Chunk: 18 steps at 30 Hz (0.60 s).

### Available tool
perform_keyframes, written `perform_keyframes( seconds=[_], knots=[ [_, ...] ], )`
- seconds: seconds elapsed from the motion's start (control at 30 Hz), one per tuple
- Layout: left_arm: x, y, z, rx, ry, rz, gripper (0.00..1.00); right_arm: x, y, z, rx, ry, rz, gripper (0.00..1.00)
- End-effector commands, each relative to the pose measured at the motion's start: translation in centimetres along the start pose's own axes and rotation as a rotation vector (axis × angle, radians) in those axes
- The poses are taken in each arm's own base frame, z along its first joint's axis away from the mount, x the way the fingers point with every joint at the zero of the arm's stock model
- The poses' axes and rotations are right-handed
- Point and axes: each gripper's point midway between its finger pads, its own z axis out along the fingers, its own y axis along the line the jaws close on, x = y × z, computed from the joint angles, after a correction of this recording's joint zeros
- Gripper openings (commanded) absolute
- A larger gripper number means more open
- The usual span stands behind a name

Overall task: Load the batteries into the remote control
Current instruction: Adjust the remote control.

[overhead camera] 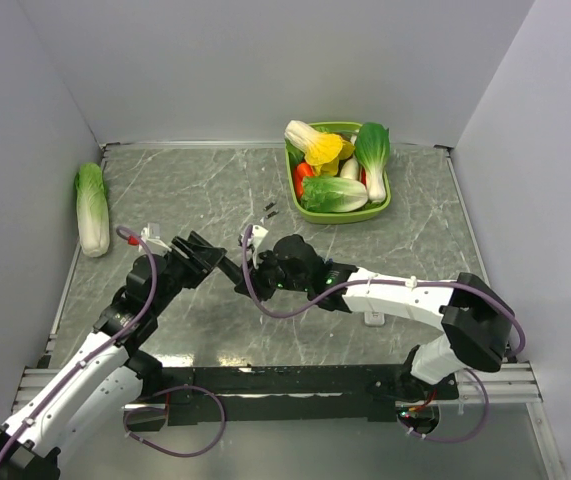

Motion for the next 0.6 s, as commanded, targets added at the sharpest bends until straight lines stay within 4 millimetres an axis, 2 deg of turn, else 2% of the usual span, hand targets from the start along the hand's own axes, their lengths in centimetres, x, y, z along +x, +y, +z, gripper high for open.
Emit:
perform_keyframes(
  seconds=[0.0, 0.07, 0.1, 0.2, 0.23, 0.27, 0.3, 0.33, 0.43, 0.53, 0.57],
  knots=[
    [-1.6, -3.0, -0.8, 0.091, -0.045, 0.041, 0.39, -3.0, 0.9, -0.2, -0.023, -0.074, -0.015, 0.21],
    [-1.6, -3.3, -1.0, 0.106, -0.046, 0.061, 0.61, -3.0, 1.1, -0.8, -0.027, -0.083, -0.006, 0.12],
    [-1.8, -3.5, -1.3, 0.12, -0.056, 0.084, 0.78, -3.5, 1.2, -1.4, -0.032, -0.099, 0.0, 0.05],
    [-2.3, -4.5, -2.4, 0.181, -0.086, 0.141, 0.94, -4.6, 1.4, -3.1, -0.061, -0.145, 0.034, 0.0],
    [-2.3, -4.9, -2.7, 0.204, -0.085, 0.156, 0.96, -4.2, 1.4, -3.5, -0.077, -0.145, 0.052, 0.0],
    [-2.7, -5.5, -3.4, 0.237, -0.104, 0.185, 0.99, -5.2, 1.8, -4.6, -0.101, -0.18, 0.085, 0.0],
    [-2.8, -5.8, -3.8, 0.256, -0.113, 0.199, 0.99, -5.3, 2.5, -5.3, -0.158, -0.185, 0.101, 0.0],
    [-3.0, -6.3, -4.2, 0.285, -0.125, 0.214, 1.0, -5.4, 1.8, -6.0, -0.165, -0.201, 0.122, 0.0],
    [-3.0, -8.8, -6.2, 0.436, -0.147, 0.283, 0.99, -7.3, 2.5, -9.2, -0.271, -0.282, 0.16, 0.0],
    [-2.0, -10.5, -7.7, 0.569, -0.117, 0.339, 0.99, -7.7, 4.1, -11.3, -0.388, -0.301, 0.198, 0.0],
    [-1.3, -11.8, -8.7, 0.66, -0.096, 0.363, 0.99, -8.5, 4.3, -12.0, -0.413, -0.329, 0.211, 0.0]
  ],
)
